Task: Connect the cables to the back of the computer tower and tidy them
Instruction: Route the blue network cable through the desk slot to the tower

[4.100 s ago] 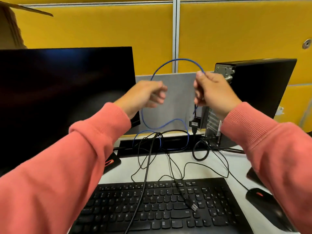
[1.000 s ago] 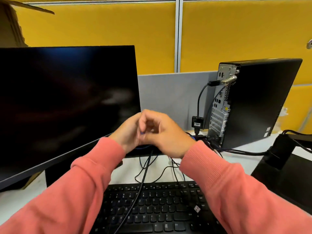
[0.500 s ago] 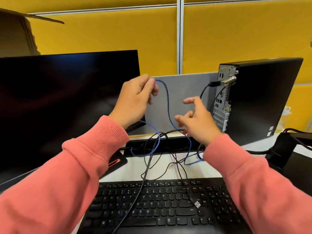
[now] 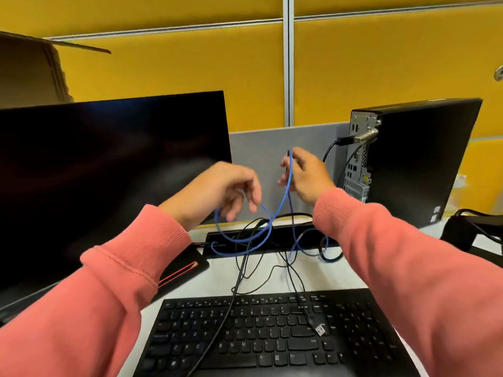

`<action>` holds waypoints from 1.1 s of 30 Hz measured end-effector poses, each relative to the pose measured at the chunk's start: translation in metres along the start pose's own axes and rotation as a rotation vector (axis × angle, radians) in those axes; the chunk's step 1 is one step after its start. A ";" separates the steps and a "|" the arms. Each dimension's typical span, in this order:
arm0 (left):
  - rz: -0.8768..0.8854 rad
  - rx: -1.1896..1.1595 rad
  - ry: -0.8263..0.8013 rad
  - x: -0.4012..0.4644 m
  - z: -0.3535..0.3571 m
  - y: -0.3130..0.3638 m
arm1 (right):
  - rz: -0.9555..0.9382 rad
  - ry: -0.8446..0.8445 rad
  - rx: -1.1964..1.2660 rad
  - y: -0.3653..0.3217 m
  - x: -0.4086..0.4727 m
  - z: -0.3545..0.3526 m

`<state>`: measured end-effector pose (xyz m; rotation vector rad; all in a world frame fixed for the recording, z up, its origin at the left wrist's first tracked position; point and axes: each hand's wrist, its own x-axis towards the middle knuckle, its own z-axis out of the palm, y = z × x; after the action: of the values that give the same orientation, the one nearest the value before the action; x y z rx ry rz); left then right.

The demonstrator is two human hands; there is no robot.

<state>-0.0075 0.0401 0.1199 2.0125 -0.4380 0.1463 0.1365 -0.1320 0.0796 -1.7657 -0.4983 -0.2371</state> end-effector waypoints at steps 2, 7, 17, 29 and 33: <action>-0.191 0.005 -0.018 0.003 0.002 -0.019 | -0.069 0.025 0.058 -0.016 0.007 -0.005; -0.380 -0.242 0.061 0.028 0.009 -0.032 | -0.114 0.006 0.390 -0.070 -0.003 -0.019; -0.280 -0.415 0.187 0.074 0.012 0.020 | -0.461 -0.556 0.168 -0.094 -0.062 -0.026; 0.265 -0.028 0.485 0.076 -0.009 0.060 | 0.091 -0.353 -0.719 0.066 -0.044 -0.026; 0.310 -0.094 0.647 0.076 -0.040 0.070 | 0.027 -0.203 -0.657 0.076 -0.042 -0.022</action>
<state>0.0404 0.0286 0.2188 1.6742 -0.3242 0.9190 0.1357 -0.1754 0.0014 -2.4527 -0.5823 -0.2171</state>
